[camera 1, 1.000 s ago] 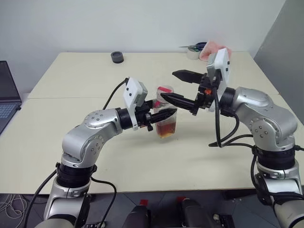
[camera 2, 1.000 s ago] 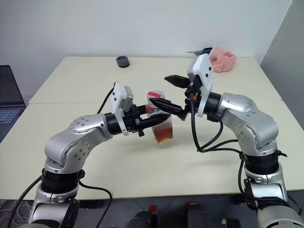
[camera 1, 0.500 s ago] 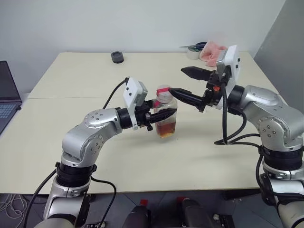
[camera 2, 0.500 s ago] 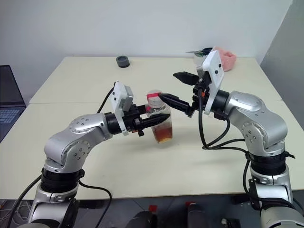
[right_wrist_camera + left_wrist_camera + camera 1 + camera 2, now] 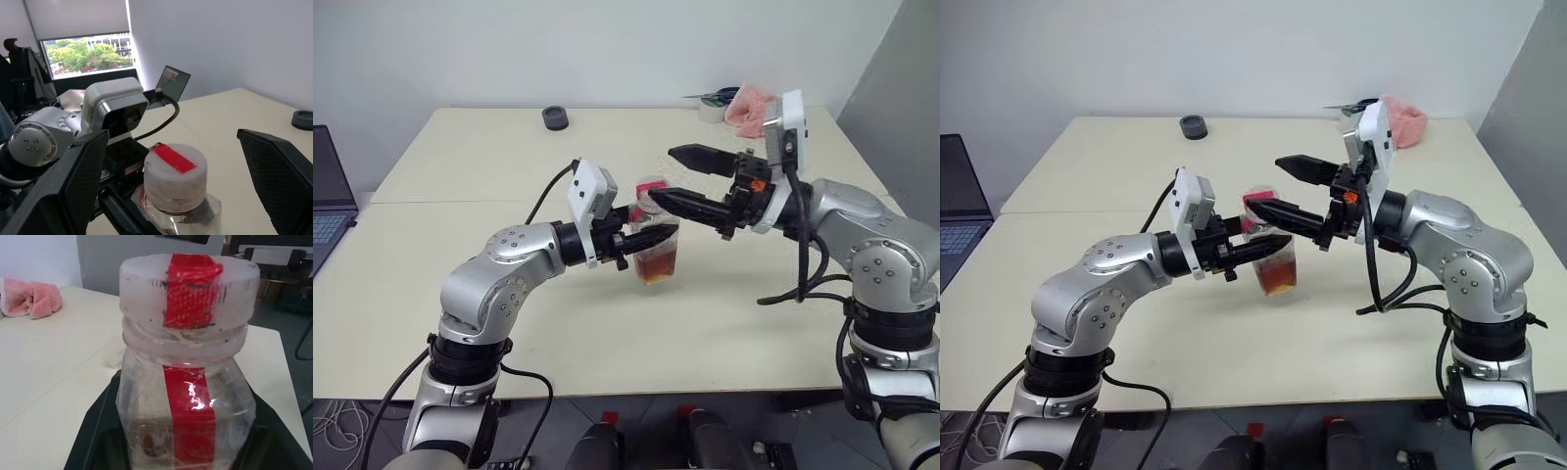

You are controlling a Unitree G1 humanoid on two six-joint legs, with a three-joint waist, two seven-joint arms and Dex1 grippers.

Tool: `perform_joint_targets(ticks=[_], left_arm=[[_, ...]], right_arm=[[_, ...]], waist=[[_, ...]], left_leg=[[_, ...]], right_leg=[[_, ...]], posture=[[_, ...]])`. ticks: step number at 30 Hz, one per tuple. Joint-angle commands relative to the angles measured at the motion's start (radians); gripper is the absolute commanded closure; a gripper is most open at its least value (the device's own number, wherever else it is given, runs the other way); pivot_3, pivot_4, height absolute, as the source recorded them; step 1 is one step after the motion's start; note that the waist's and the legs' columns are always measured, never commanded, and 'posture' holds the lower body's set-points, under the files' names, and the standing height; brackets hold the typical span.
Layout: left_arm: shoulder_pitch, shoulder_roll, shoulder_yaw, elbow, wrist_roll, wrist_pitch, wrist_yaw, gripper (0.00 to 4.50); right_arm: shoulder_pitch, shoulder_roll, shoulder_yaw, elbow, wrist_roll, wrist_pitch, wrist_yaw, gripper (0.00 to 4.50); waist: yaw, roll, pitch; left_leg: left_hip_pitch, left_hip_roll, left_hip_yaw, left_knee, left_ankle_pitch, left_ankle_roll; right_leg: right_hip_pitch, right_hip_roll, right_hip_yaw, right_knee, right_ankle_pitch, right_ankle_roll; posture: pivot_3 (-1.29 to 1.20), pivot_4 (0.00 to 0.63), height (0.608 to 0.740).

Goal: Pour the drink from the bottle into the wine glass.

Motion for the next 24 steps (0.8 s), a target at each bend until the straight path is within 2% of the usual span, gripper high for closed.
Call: perform_joint_targets(ticks=[1, 8, 11, 17, 24], left_arm=[[-0.016, 0.003, 0.013, -0.051, -0.007, -0.022, 0.001, 2.58], [-0.007, 0.010, 0.015, -0.065, -0.008, -0.017, 0.002, 2.58], [0.005, 0.016, 0.014, -0.079, -0.006, -0.016, 0.005, 2.58], [0.014, 0.014, 0.015, -0.087, -0.007, -0.014, 0.011, 2.58], [0.015, 0.011, 0.012, -0.083, -0.008, -0.020, 0.013, 2.58]], right_arm=[[-0.017, 0.019, 0.043, 0.004, -0.047, -0.060, 0.024, 0.04], [-0.020, 0.057, 0.087, 0.051, -0.099, -0.118, 0.060, 0.04], [-0.021, 0.070, 0.074, 0.063, -0.100, -0.125, 0.061, 0.61], [-0.026, 0.073, 0.049, 0.058, -0.078, -0.117, 0.055, 2.63], [-0.051, 0.097, 0.001, 0.070, -0.063, -0.116, 0.002, 2.65]], waist=[[0.000, 0.000, 0.000], [0.000, 0.000, 0.000], [0.000, 0.000, 0.000], [0.000, 0.000, 0.000], [0.000, 0.000, 0.000]], left_leg=[[0.000, 0.000, 0.000, 0.000, 0.000, 0.000], [0.000, 0.000, 0.000, 0.000, 0.000, 0.000], [0.000, 0.000, 0.000, 0.000, 0.000, 0.000], [0.000, 0.000, 0.000, 0.000, 0.000, 0.000], [0.000, 0.000, 0.000, 0.000, 0.000, 0.000]], right_leg=[[0.000, 0.000, 0.000, 0.000, 0.000, 0.000], [0.000, 0.000, 0.000, 0.000, 0.000, 0.000], [0.000, 0.000, 0.000, 0.000, 0.000, 0.000], [0.000, 0.000, 0.000, 0.000, 0.000, 0.000], [0.000, 0.000, 0.000, 0.000, 0.000, 0.000]], posture=[[0.00, 0.150, 0.740], [0.00, 0.150, 0.740], [0.00, 0.150, 0.740], [0.00, 0.150, 0.740], [0.00, 0.150, 0.740]])
